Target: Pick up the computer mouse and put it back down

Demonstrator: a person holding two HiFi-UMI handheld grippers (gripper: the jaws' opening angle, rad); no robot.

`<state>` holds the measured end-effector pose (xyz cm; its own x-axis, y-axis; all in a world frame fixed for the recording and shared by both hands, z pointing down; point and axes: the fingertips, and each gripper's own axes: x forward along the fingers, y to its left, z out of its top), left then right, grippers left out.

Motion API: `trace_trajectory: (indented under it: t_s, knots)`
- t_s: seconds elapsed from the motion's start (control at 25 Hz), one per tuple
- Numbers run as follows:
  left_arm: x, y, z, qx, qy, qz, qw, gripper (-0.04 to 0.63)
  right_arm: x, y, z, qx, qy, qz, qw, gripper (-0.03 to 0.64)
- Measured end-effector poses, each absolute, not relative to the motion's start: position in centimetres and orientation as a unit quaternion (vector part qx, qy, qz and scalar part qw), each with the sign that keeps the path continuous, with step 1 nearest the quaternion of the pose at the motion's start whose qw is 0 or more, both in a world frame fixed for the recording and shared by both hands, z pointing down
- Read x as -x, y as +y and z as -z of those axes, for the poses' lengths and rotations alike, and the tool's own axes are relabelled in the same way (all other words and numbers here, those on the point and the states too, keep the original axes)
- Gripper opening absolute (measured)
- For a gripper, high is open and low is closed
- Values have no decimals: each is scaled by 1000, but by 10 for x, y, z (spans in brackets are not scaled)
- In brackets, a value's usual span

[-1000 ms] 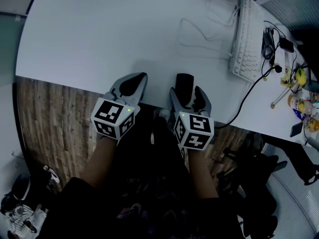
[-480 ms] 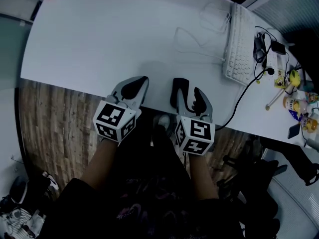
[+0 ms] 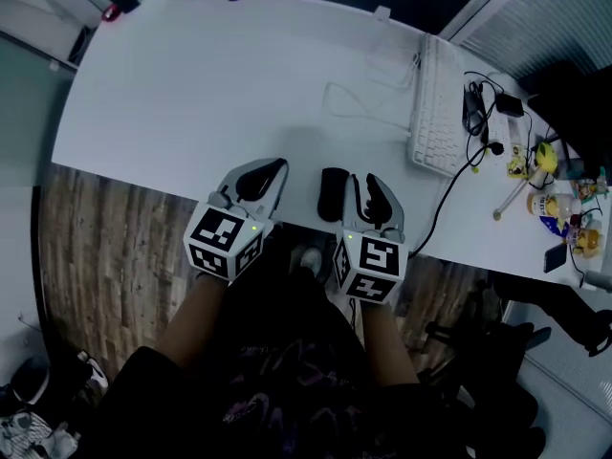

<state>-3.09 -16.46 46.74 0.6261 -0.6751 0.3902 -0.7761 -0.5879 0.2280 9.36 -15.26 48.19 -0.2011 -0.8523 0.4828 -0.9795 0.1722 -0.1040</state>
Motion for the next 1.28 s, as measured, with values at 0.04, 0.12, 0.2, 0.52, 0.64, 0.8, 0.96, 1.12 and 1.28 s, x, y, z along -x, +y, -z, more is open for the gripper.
trace_trajectory:
  t_s: [0.04, 0.12, 0.2, 0.52, 0.64, 0.8, 0.96, 1.12, 1.28]
  knots:
    - [29, -165, -461, -883, -412, -129, 185, 2, -96, -153, -475, -614, -750, -193, 153, 112]
    - [25, -164, -450, -885, -414, -123, 174, 2, -99, -153, -461, -616, -754, -179, 141, 110]
    - [22, -163, -442, -885, -417, -118, 167, 2, -103, -152, -449, -619, -756, -165, 135, 104]
    - [8, -165, -402, -888, -429, -91, 136, 2, -123, -154, -405, -631, -758, -123, 111, 46]
    - [3, -164, -389, -889, -433, -82, 124, 2, -128, -153, -390, -633, -759, -109, 104, 26]
    - [1, -163, -373, -890, -438, -68, 106, 2, -135, -151, -372, -638, -760, -87, 92, 12]
    - [0, -161, -352, -890, -444, -54, 87, 2, -140, -148, -354, -640, -761, -71, 78, 11]
    - [0, -161, -335, -889, -450, -42, 70, 2, -147, -147, -335, -642, -762, -55, 62, 11]
    - [1, -158, -317, -888, -456, -31, 53, 2, -153, -145, -317, -644, -763, -46, 42, 9]
